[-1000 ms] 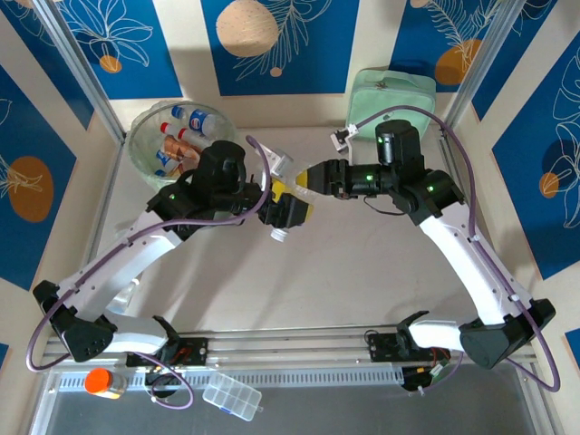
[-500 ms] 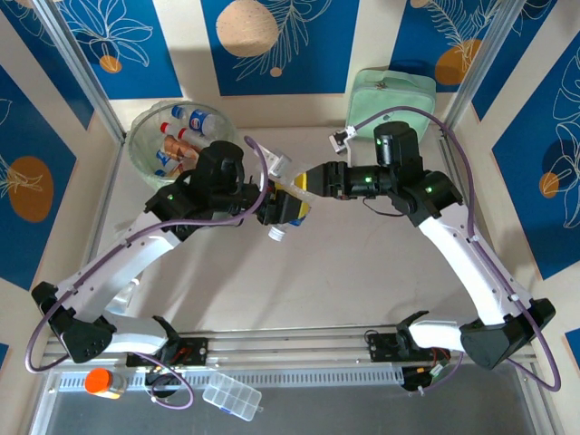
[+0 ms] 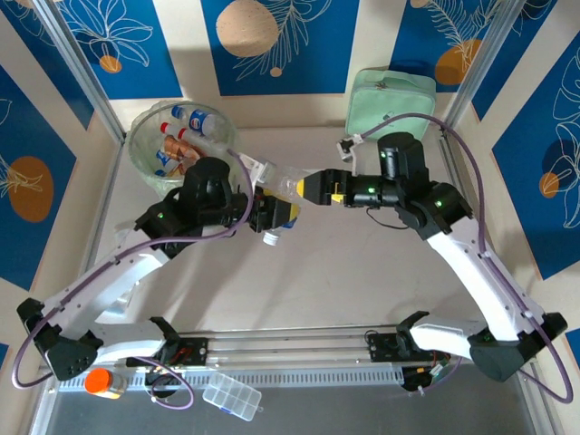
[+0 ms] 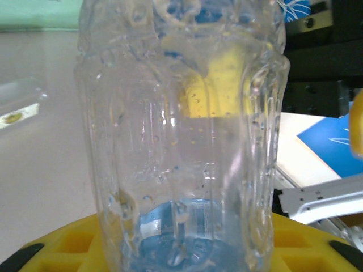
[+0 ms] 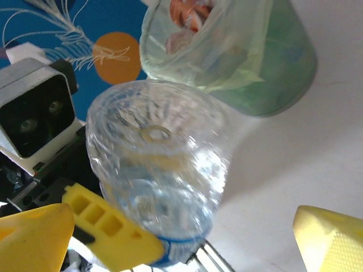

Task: Put the plastic bottles in the bin

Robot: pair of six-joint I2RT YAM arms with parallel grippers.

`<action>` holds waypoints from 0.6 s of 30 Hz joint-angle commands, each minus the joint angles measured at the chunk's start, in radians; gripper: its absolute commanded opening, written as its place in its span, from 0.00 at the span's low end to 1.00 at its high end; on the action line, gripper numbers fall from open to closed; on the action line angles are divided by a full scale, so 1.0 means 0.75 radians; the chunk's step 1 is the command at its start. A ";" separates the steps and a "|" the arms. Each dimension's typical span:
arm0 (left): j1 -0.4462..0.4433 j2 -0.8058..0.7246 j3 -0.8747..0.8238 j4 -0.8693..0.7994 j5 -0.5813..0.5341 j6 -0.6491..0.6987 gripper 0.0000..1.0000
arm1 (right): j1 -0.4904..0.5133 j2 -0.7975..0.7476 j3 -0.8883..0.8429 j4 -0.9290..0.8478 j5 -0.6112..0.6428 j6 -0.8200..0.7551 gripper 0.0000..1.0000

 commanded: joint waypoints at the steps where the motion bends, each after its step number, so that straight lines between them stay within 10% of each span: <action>1: 0.008 -0.085 -0.024 0.092 -0.234 -0.037 0.40 | -0.011 -0.057 -0.041 -0.080 0.195 0.014 1.00; 13: 0.041 -0.064 0.372 -0.409 -1.208 -0.238 0.22 | 0.012 -0.063 -0.090 -0.418 0.527 -0.012 1.00; 18: 0.254 0.061 0.656 -0.773 -1.280 -0.456 0.17 | 0.014 -0.071 -0.129 -0.421 0.528 -0.018 1.00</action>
